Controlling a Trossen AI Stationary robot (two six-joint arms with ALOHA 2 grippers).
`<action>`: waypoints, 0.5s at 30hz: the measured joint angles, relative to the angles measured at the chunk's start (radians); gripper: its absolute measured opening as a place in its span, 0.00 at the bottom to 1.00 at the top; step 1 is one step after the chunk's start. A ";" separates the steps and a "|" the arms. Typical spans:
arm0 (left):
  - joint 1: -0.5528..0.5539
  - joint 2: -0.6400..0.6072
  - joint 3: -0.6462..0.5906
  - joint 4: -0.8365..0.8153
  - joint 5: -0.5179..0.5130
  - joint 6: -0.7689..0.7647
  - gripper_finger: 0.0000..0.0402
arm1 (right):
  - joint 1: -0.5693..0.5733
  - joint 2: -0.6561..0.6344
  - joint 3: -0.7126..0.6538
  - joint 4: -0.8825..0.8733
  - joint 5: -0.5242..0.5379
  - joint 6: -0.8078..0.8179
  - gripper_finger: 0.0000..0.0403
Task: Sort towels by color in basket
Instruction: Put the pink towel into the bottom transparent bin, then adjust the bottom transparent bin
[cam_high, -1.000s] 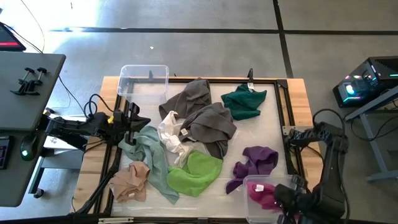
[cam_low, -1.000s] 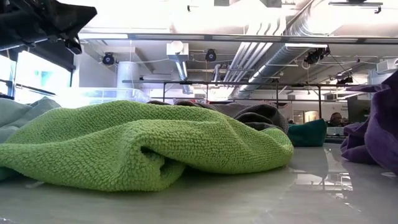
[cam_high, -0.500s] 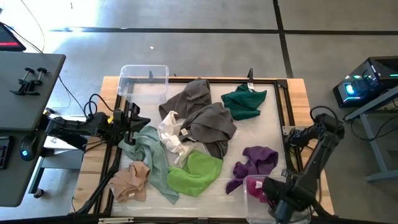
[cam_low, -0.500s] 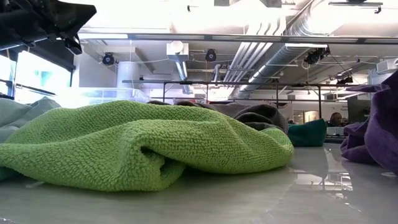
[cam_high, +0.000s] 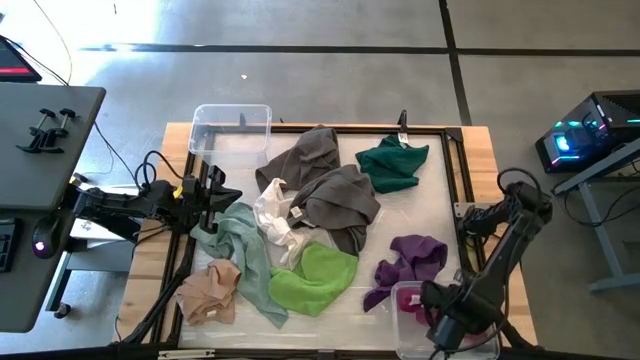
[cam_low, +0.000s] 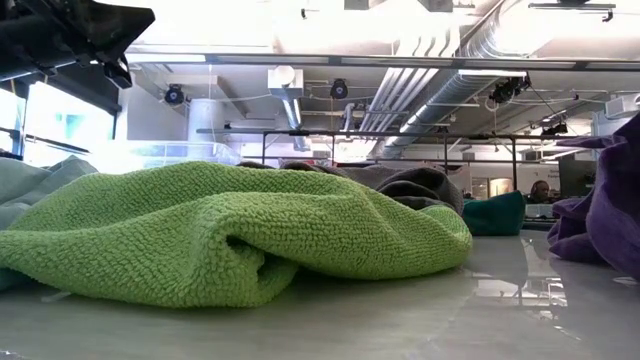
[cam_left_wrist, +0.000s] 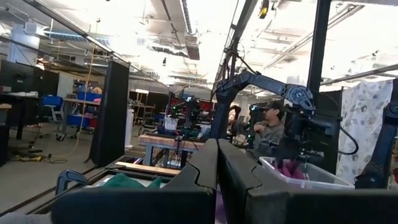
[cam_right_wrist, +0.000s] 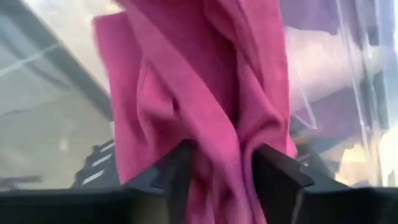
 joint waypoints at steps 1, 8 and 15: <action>0.000 0.000 0.000 0.000 0.000 -0.004 0.00 | 0.000 0.000 0.015 0.001 0.000 0.000 0.42; 0.000 0.000 0.000 0.003 0.000 -0.005 0.00 | -0.009 0.000 0.149 -0.011 0.001 0.000 0.48; 0.000 0.000 0.000 0.015 0.000 -0.001 0.00 | -0.031 0.000 0.339 -0.082 -0.009 0.078 0.47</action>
